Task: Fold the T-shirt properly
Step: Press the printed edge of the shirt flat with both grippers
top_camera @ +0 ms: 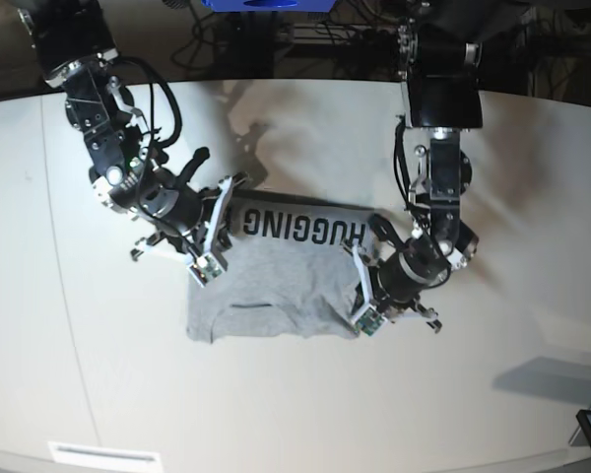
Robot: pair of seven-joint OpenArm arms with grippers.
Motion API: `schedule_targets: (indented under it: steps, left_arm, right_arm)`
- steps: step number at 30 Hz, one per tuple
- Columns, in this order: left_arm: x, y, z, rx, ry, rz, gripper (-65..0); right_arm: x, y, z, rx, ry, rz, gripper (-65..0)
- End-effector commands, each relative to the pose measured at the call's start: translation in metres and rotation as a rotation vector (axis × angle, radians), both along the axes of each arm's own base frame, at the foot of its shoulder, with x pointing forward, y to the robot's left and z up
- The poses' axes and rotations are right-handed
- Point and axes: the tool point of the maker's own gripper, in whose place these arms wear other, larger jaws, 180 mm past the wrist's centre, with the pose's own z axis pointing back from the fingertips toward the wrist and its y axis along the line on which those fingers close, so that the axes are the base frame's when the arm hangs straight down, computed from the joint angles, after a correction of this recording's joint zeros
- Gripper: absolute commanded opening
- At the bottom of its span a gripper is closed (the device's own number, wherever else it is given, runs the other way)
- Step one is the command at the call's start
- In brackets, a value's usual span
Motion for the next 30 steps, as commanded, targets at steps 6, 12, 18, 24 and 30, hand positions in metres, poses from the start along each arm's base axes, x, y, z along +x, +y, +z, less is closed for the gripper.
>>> schedule_targets:
  steps: [6,12,18,24,30]
  left_arm:
    - [-0.036,-0.013,-0.013,-0.019,0.021,-0.022,-64.8]
    - [-0.06,0.004,-0.043,0.008,0.104,-0.008,-64.8]
    - [-0.075,0.018,-0.066,0.036,0.172,0.001,-64.8]
    - [-0.07,0.015,-0.039,0.049,0.092,-0.009,-64.8]
    - [-0.06,0.026,0.013,0.093,-0.032,0.03,-64.8]
  right_arm:
    - [0.004,-0.004,-0.018,-0.004,0.035,-0.015,-64.9]
    - [-0.01,0.0,-0.041,0.018,0.094,-0.03,-64.9]
    - [-0.023,0.002,-0.054,0.038,0.117,-0.037,-64.9]
    - [-0.019,0.007,-0.03,0.058,0.053,-0.021,-64.9]
    - [-0.017,0.011,0.006,0.039,0.013,0.008,-64.9]
